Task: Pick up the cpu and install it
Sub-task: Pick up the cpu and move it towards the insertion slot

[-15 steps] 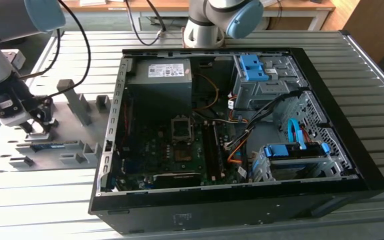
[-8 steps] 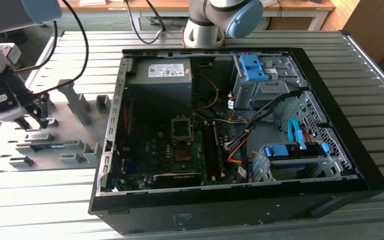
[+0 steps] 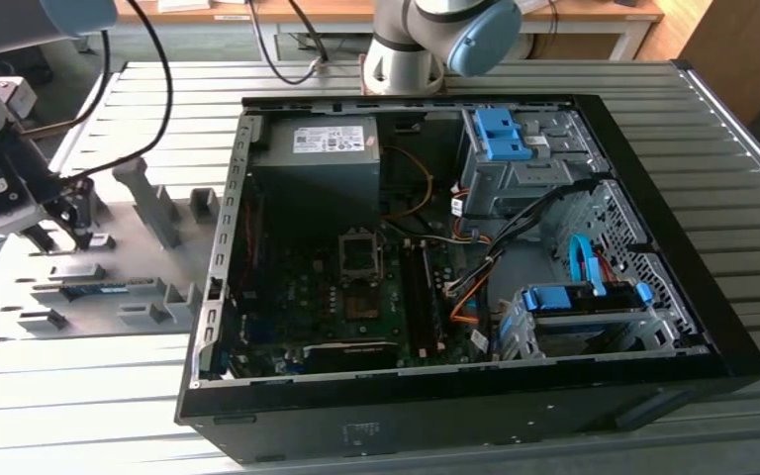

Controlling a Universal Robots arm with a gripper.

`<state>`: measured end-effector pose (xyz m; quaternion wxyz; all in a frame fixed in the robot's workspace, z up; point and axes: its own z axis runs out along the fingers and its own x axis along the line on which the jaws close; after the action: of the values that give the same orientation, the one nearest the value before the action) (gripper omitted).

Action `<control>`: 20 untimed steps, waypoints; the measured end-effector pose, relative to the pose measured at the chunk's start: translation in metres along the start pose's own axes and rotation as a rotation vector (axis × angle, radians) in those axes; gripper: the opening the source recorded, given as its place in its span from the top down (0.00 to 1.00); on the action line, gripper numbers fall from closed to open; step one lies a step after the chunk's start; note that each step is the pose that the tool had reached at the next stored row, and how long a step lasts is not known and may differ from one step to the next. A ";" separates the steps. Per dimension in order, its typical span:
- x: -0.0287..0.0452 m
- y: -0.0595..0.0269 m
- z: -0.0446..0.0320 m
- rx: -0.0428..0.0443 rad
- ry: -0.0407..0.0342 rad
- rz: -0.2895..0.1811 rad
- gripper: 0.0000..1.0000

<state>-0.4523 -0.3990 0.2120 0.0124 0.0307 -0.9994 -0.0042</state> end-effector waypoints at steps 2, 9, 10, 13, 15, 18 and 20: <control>0.0001 0.0000 -0.0023 -0.0002 0.0000 0.000 0.53; 0.0002 0.0001 -0.0088 -0.0007 0.0000 0.000 0.53; 0.0003 0.0001 -0.0099 -0.0007 0.0000 0.000 0.53; 0.0003 0.0001 -0.0127 -0.0008 0.0000 0.000 0.53; 0.0004 0.0001 -0.0145 -0.0010 0.0000 0.000 0.53; 0.0004 0.0001 -0.0170 -0.0011 0.0000 0.000 0.53; 0.0005 0.0002 -0.0186 -0.0011 0.0000 0.000 0.53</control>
<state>-0.4523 -0.3990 0.2306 0.0124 0.0307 -0.9994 -0.0048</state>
